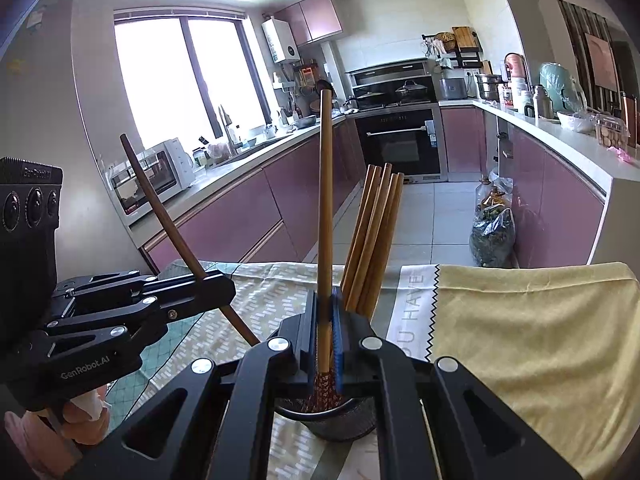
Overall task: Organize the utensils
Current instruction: 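Open both grippers to release the chopsticks into the cup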
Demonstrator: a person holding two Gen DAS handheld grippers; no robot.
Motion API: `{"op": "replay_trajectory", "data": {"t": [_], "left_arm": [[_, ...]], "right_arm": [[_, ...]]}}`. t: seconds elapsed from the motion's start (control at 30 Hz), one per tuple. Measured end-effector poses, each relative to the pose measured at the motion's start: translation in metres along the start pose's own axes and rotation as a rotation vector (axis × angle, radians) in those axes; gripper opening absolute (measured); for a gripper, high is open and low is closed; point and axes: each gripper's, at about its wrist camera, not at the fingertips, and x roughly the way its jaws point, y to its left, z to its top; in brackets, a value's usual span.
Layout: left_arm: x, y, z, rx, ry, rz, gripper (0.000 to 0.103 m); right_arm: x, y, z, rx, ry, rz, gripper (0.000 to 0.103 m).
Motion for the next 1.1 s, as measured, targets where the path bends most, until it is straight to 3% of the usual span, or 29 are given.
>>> {"op": "replay_trajectory", "data": {"t": [0.57, 1.1], "left_arm": [[0.038, 0.004, -0.003, 0.002, 0.083, -0.007, 0.008], [0.04, 0.012, -0.01, -0.009, 0.056, -0.06, 0.016]], "right_arm": [[0.016, -0.005, -0.001, 0.019, 0.055, -0.018, 0.008], [0.016, -0.005, -0.009, 0.025, 0.054, -0.014, 0.014]]}}
